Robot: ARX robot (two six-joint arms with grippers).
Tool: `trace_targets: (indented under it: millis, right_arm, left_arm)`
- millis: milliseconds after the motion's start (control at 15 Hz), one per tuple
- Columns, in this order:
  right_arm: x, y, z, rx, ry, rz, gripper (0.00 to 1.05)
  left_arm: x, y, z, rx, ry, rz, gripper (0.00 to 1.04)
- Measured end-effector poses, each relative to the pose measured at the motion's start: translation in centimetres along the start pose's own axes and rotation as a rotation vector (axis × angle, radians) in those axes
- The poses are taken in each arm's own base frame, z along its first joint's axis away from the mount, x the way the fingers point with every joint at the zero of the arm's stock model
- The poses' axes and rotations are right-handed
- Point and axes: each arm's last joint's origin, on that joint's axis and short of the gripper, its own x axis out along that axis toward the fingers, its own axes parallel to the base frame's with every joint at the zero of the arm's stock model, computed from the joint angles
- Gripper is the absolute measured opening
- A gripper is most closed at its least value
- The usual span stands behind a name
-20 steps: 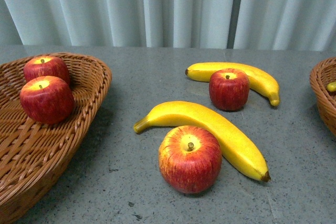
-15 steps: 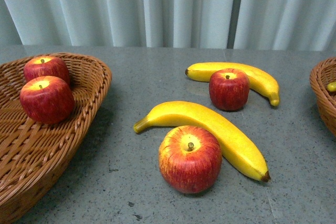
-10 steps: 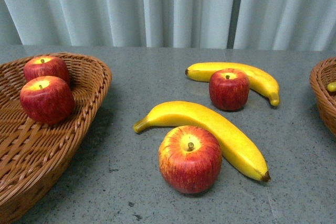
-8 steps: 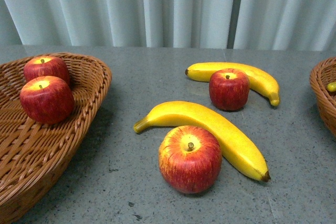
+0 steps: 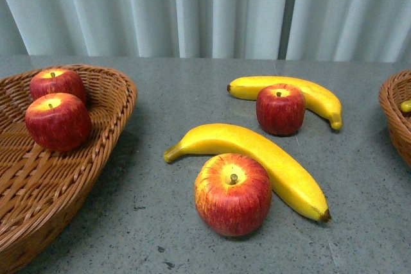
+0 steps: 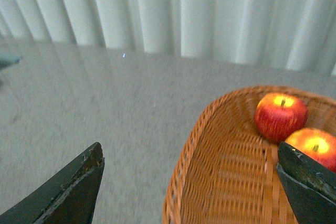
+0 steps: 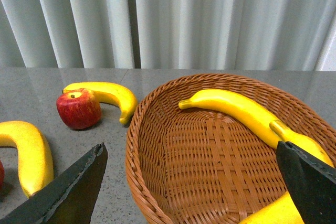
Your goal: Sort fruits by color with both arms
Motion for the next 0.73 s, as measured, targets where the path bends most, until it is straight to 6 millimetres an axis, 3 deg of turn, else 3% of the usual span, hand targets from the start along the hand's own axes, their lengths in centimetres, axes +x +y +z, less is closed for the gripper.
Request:
trace_targets:
  millis: [133, 199, 399, 532, 731]
  right_arm:
    - [0.0, 0.0, 0.0, 0.0, 0.0, 0.0, 0.98]
    - [0.0, 0.0, 0.0, 0.0, 0.0, 0.0, 0.98]
    - [0.0, 0.0, 0.0, 0.0, 0.0, 0.0, 0.98]
    - [0.0, 0.0, 0.0, 0.0, -0.001, 0.0, 0.98]
    - [0.0, 0.0, 0.0, 0.0, 0.0, 0.0, 0.98]
  left_arm:
    - [3.2, -1.1, 2.8, 0.043, -0.075, -0.111, 0.98]
    - [5.3, -2.6, 4.1, 0.081, -0.064, -0.226, 0.98]
    - [9.4, -8.1, 4.6, 0.177, 0.07, -0.552, 0.98]
    - [10.0, -12.3, 4.9, 0.225, 0.116, -0.742, 0.98]
    - [9.1, -16.8, 2.3, 0.297, 0.221, -0.911, 0.98]
